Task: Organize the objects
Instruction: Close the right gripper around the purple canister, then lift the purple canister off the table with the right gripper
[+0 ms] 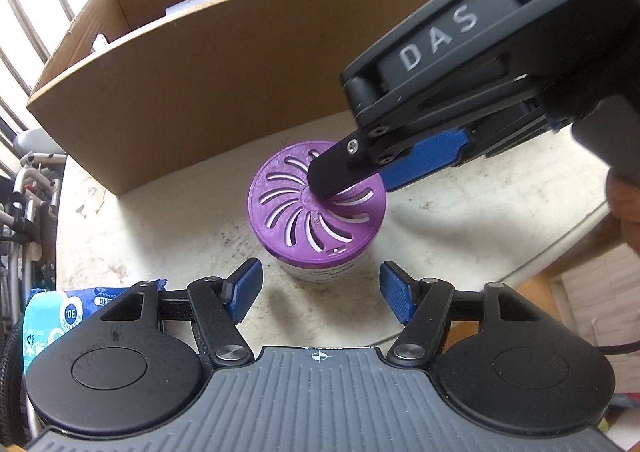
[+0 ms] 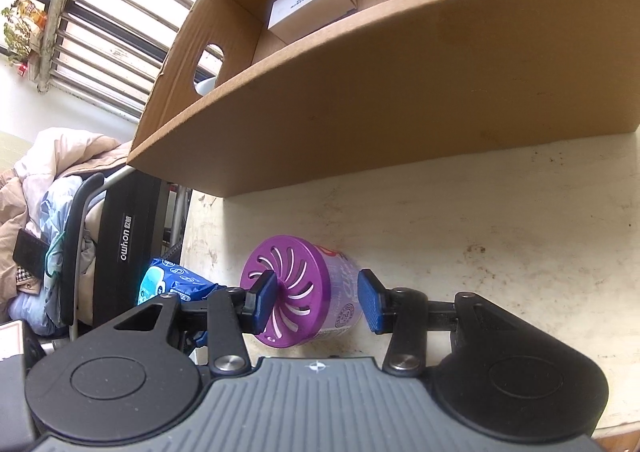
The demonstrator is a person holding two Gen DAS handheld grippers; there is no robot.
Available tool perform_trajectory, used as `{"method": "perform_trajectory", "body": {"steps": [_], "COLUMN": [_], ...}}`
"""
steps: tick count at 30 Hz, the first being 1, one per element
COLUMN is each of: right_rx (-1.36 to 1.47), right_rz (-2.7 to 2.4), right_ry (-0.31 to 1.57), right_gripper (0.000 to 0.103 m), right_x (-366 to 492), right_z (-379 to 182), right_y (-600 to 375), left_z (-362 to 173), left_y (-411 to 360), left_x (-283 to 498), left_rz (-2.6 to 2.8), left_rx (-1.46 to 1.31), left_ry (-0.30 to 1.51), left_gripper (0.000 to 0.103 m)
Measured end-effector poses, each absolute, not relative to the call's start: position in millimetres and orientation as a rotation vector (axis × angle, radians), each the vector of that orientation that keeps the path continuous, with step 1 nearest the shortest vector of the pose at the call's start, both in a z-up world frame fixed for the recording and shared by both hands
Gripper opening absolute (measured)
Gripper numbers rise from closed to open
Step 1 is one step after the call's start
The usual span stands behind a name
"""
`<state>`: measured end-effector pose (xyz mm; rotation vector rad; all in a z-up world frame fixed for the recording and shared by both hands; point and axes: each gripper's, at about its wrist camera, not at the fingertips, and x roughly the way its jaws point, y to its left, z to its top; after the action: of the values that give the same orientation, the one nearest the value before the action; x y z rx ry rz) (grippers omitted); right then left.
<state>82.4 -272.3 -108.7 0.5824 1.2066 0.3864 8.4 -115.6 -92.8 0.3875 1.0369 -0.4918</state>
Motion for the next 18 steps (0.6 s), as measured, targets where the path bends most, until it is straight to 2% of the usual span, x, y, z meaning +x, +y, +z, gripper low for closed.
{"method": "perform_trajectory", "body": {"steps": [12,18], "right_rx": [0.646,0.626], "right_rz": [0.410,0.421], "right_ry": [1.211,1.210], "right_gripper": [0.049,0.050], "right_x": [86.9,84.1], "right_z": [-118.5,-117.1], "right_y": [-272.3,-269.4], "left_z": [-101.1,-100.6], "left_y": [-123.9,-123.5], "left_x": [8.7,6.3], "left_rz": [-0.487,-0.469], "left_rx": [0.383,0.368], "left_ry": [0.971,0.959], "left_gripper": [0.068,0.063]}}
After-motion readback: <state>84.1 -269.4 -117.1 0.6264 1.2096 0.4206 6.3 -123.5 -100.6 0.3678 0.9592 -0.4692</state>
